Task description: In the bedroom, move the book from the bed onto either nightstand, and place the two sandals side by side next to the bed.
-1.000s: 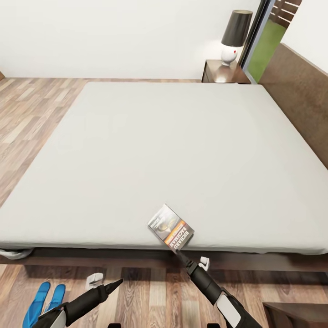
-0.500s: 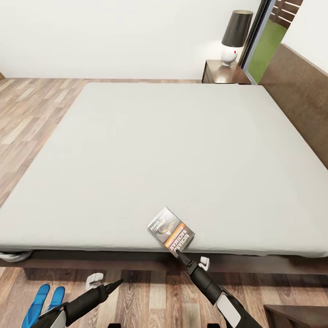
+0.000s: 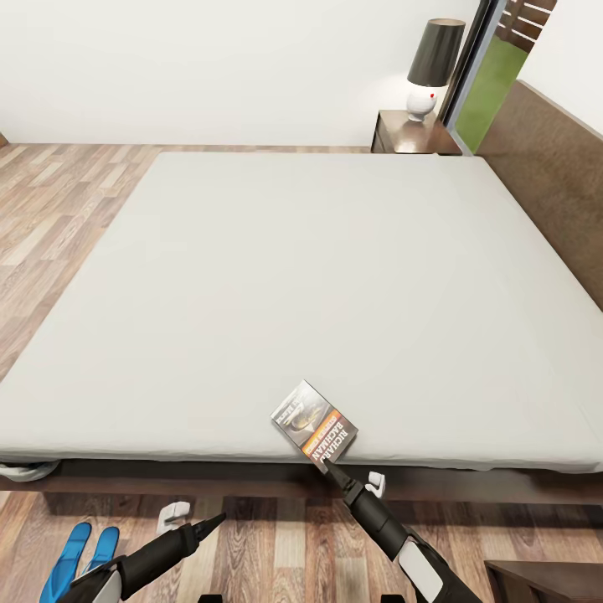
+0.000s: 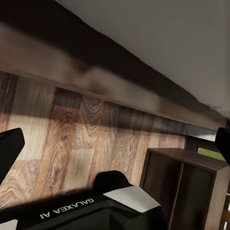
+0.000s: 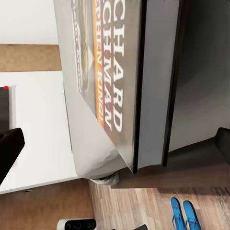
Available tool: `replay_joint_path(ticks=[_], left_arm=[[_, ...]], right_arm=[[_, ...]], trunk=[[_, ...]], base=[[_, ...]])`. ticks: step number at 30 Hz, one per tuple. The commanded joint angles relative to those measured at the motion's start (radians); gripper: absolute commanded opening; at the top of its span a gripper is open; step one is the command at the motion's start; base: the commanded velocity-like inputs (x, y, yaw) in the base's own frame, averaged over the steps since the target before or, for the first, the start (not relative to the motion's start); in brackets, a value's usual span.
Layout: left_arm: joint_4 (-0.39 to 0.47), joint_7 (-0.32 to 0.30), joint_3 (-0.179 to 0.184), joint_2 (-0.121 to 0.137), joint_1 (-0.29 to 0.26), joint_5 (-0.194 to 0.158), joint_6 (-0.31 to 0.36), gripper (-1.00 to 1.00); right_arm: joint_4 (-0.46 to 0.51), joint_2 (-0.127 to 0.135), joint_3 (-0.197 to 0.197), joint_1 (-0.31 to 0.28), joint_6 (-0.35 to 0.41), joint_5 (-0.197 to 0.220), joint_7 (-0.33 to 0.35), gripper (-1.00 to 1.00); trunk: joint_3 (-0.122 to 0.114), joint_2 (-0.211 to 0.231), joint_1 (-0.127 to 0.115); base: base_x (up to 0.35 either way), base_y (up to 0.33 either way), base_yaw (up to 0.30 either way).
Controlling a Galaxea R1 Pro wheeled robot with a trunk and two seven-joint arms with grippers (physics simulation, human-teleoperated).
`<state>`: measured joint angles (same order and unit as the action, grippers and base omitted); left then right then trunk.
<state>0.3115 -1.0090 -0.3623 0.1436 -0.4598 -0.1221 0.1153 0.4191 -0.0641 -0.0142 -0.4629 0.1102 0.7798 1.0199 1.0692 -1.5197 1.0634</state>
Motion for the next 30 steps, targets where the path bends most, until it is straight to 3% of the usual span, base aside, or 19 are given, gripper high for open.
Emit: replay_joint_path(ticks=[1, 30], left_arm=[[0.0, -0.004, -0.001, 0.0, 0.0, -0.005, 0.011, 1.0], [-0.001, -0.005, -0.001, 0.0, 0.0, -0.006, 0.011, 1.0]], right_arm=[[0.0, 0.0, -0.001, 0.0, 0.01, 0.007, 0.003, 1.0], [0.0, 0.0, -0.002, 0.0, 0.01, 0.007, 0.003, 1.0]], trunk=[[0.0, 0.0, 0.0], [0.0, 0.0, 0.0]], base=[[0.0, 0.0, 0.0], [0.023, 0.004, 0.0]])
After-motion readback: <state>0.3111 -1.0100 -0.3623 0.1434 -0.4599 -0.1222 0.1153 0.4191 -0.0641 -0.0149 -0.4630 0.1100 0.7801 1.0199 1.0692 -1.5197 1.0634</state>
